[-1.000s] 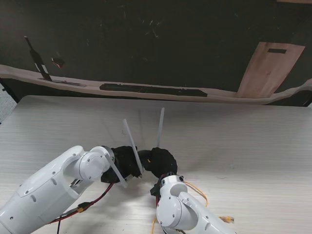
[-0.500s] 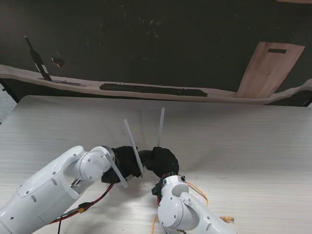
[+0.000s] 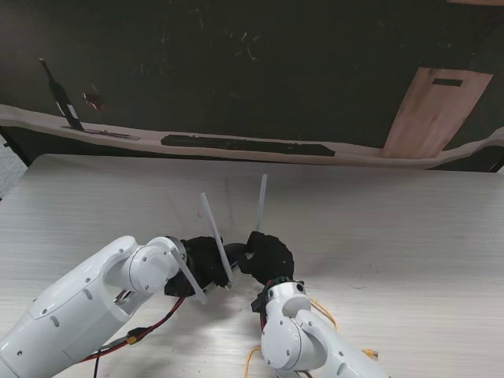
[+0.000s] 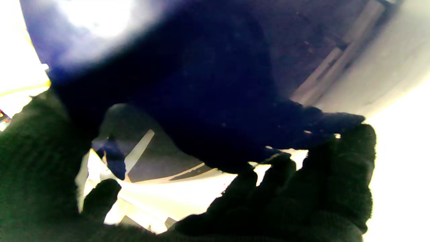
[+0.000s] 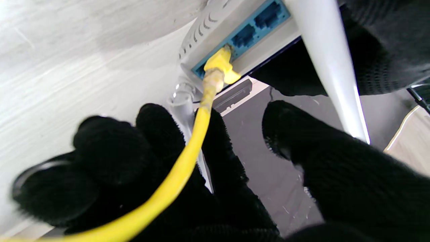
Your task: Untangle the Ethernet cable and plug it into the router
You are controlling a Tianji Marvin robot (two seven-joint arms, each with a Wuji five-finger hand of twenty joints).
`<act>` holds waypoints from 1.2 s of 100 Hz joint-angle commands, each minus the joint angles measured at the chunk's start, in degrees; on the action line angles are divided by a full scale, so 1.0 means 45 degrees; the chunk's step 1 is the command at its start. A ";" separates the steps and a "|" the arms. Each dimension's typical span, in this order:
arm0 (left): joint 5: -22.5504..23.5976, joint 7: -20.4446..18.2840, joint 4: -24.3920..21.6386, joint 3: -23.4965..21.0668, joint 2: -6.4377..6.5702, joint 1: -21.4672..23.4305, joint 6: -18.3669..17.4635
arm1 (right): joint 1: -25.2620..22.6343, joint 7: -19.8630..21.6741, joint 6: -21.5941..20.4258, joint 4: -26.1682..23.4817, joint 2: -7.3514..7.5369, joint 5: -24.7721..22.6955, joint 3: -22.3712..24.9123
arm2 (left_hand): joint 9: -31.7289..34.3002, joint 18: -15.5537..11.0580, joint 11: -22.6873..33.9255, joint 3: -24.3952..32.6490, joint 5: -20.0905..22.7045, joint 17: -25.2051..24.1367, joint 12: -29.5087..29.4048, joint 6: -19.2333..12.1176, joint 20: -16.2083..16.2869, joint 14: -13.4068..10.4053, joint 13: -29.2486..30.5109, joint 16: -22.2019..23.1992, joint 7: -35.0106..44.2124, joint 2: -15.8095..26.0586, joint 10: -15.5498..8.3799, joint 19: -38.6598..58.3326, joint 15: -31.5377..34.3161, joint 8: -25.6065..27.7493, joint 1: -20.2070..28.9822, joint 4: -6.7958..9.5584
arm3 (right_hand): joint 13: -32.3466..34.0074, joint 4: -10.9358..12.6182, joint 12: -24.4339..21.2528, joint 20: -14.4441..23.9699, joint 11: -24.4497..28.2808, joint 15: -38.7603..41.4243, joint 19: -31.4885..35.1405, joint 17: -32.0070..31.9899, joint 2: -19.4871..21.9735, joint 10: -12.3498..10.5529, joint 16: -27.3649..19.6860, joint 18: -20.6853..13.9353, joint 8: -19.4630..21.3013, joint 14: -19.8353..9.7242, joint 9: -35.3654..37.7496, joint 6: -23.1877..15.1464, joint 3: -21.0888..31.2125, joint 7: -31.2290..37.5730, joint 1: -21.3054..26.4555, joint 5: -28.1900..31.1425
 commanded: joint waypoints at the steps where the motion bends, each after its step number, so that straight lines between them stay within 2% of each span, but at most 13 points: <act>1: -0.0237 -0.0861 0.1069 0.0595 0.0065 0.0891 0.0237 | -0.0113 0.0128 -0.0122 -0.0053 0.0143 -0.0249 0.0031 | 0.2252 -0.5110 0.4243 0.5456 0.2162 0.1216 0.1009 -0.6252 0.0877 -0.5343 0.2102 0.0903 0.3893 0.2141 -0.5750 0.2786 0.5239 0.0812 0.8881 -0.0502 | 0.0111 0.0104 -0.0166 -0.0070 0.0036 0.0096 0.0029 0.0039 -0.0273 0.1811 -0.0036 0.0225 -0.0108 0.0718 0.0261 0.1526 0.0097 -0.0288 0.0150 0.0393; 22: -0.0250 -0.0838 0.1082 0.0606 0.0061 0.0903 0.0299 | -0.0207 0.0421 -0.0174 -0.0274 0.0419 -0.0978 0.0141 | 0.2255 -0.5113 0.4241 0.5446 0.2156 0.1211 0.1007 -0.6212 0.0883 -0.5364 0.2097 0.0901 0.3877 0.2149 -0.5741 0.2790 0.5232 0.0805 0.8884 -0.0501 | 0.0129 0.0201 -0.0188 -0.0115 0.0077 0.0386 0.0340 0.0086 -0.0755 0.1627 0.0130 0.0225 0.0275 0.0529 0.0563 0.1025 0.0431 0.0449 0.0786 0.1011; 28: -0.0257 -0.0835 0.1088 0.0610 0.0060 0.0902 0.0314 | -0.0237 0.0553 -0.0165 -0.0352 0.0512 -0.1227 0.0164 | 0.2246 -0.5104 0.4235 0.5445 0.2165 0.1211 0.1005 -0.6244 0.0884 -0.5318 0.2095 0.0900 0.3874 0.2157 -0.5728 0.2790 0.5229 0.0803 0.8882 -0.0501 | 0.0140 -0.0307 -0.0240 -0.0243 0.0013 0.0396 0.0418 0.0083 -0.1085 0.1529 0.0175 0.0225 -0.0096 0.0444 0.0649 0.0803 0.0452 0.0481 0.1090 0.1190; 31: -0.0260 -0.0831 0.1089 0.0611 0.0059 0.0904 0.0324 | -0.0241 0.0602 -0.0179 -0.0368 0.0556 -0.1357 0.0166 | 0.2253 -0.5101 0.4239 0.5447 0.2157 0.1211 0.1007 -0.6241 0.0884 -0.5332 0.2110 0.0905 0.3872 0.2156 -0.5736 0.2790 0.5239 0.0802 0.8883 -0.0499 | 0.0145 -0.0560 -0.0255 -0.0450 0.0013 0.0399 0.0502 0.0077 -0.1307 0.1455 0.0228 0.0225 -0.0820 0.0390 0.0681 0.0707 0.0499 0.0929 0.1231 0.1233; 45: -0.0256 -0.0856 0.1091 0.0630 0.0068 0.0889 0.0342 | -0.0285 0.0814 -0.0226 -0.0480 0.0722 -0.1819 0.0166 | 0.2241 -0.5096 0.4233 0.5447 0.2151 0.1208 0.1004 -0.6252 0.0889 -0.5350 0.2084 0.0902 0.3875 0.2166 -0.5749 0.2791 0.5229 0.0804 0.8880 -0.0497 | 0.0156 -0.0968 -0.0268 -0.0554 -0.0018 0.0387 0.0553 0.0078 -0.1760 0.1414 0.0241 0.0225 -0.1243 0.0323 0.0698 0.0506 0.0569 0.0881 0.1530 0.1695; 60: -0.0220 -0.0875 0.1092 0.0569 0.0072 0.0909 0.0339 | -0.0328 0.1118 -0.0216 -0.0601 0.0878 -0.2171 0.0185 | 0.2249 -0.5104 0.4231 0.5427 0.2160 0.1197 0.1002 -0.6241 0.0893 -0.5314 0.2077 0.0905 0.3877 0.2182 -0.5730 0.2790 0.5232 0.0805 0.8881 -0.0499 | 0.0185 -0.0948 -0.0281 -0.0647 -0.0120 0.0445 0.0692 0.0096 -0.2223 0.1288 0.0287 0.0225 -0.1313 0.0134 0.0785 0.0607 0.0773 0.0536 0.1506 0.2055; 68: -0.0206 -0.0888 0.1096 0.0559 0.0075 0.0905 0.0352 | -0.0351 0.1206 -0.0318 -0.0642 0.0925 -0.2238 0.0197 | 0.2241 -0.5088 0.4225 0.5418 0.2165 0.1198 0.1000 -0.6247 0.0899 -0.5315 0.2077 0.0909 0.3875 0.2196 -0.5736 0.2793 0.5237 0.0804 0.8877 -0.0497 | 0.0194 -0.0745 -0.0248 -0.0704 -0.0164 0.0556 0.0848 0.0115 -0.2315 0.1262 0.0366 0.0225 -0.0983 0.0079 0.0861 0.0567 0.0795 0.0196 0.1310 0.2272; 80: -0.0221 -0.0892 0.1120 0.0583 0.0075 0.0885 0.0360 | -0.0347 0.1338 -0.0440 -0.0688 0.1005 -0.2430 0.0175 | 0.2238 -0.5089 0.4225 0.5401 0.2164 0.1192 0.1000 -0.6251 0.0900 -0.5289 0.2071 0.0910 0.3876 0.2219 -0.5737 0.2789 0.5235 0.0804 0.8883 -0.0494 | 0.0225 -0.0929 -0.0199 -0.0705 -0.0113 0.0736 0.1058 0.0166 -0.2620 0.1097 0.0456 0.0225 -0.0766 -0.0117 0.0923 0.0315 0.0770 0.0253 0.1486 0.2261; 86: -0.0236 -0.0904 0.1131 0.0600 0.0079 0.0871 0.0362 | -0.0332 0.1406 -0.0513 -0.0696 0.1041 -0.2506 0.0158 | 0.2235 -0.5077 0.4223 0.5392 0.2166 0.1180 0.0999 -0.6257 0.0904 -0.5304 0.2071 0.0913 0.3876 0.2232 -0.5729 0.2787 0.5239 0.0804 0.8878 -0.0491 | 0.0236 -0.1379 -0.0140 -0.0771 -0.0074 0.0856 0.1217 0.0182 -0.2963 0.0957 0.0526 0.0225 -0.0827 -0.0236 0.0970 0.0094 0.0891 0.0766 0.1848 0.2084; 94: -0.0238 -0.0915 0.1136 0.0605 0.0082 0.0866 0.0374 | -0.0302 0.1454 -0.0608 -0.0690 0.1069 -0.2572 0.0126 | 0.2238 -0.5088 0.4225 0.5381 0.2170 0.1174 0.1000 -0.6251 0.0907 -0.5322 0.2068 0.0912 0.3872 0.2239 -0.5719 0.2784 0.5238 0.0802 0.8881 -0.0488 | 0.0249 -0.1784 -0.0082 -0.0897 -0.0052 0.1035 0.1484 0.0209 -0.3477 0.0832 0.0646 0.0225 -0.1498 -0.0408 0.1077 -0.0172 0.1098 0.1975 0.2520 0.1741; 103: -0.0227 -0.0899 0.1135 0.0589 0.0078 0.0881 0.0382 | -0.0270 0.1423 -0.0694 -0.0658 0.1060 -0.2565 0.0079 | 0.2231 -0.5090 0.4215 0.5379 0.2166 0.1171 0.0995 -0.6257 0.0914 -0.5310 0.2058 0.0908 0.3868 0.2227 -0.5720 0.2786 0.5231 0.0801 0.8881 -0.0483 | 0.0271 -0.1831 -0.0079 -0.0903 -0.0042 0.1145 0.1600 0.0240 -0.3703 0.0753 0.0720 0.0225 -0.1756 -0.0516 0.1200 -0.0264 0.1264 0.2564 0.3072 0.1639; 120: -0.0241 -0.0928 0.1158 0.0642 0.0086 0.0836 0.0418 | -0.0219 0.1325 -0.0828 -0.0571 0.1034 -0.2536 -0.0011 | 0.2217 -0.5080 0.4207 0.5351 0.2171 0.1151 0.0992 -0.6251 0.0925 -0.5286 0.2053 0.0914 0.3854 0.2268 -0.5717 0.2782 0.5235 0.0794 0.8877 -0.0484 | 0.0292 -0.1778 -0.0117 -0.0827 -0.0091 0.1360 0.1808 0.0294 -0.3715 0.0585 0.0865 0.0098 -0.2067 -0.0651 0.1561 -0.0541 0.1543 0.2897 0.3435 0.2000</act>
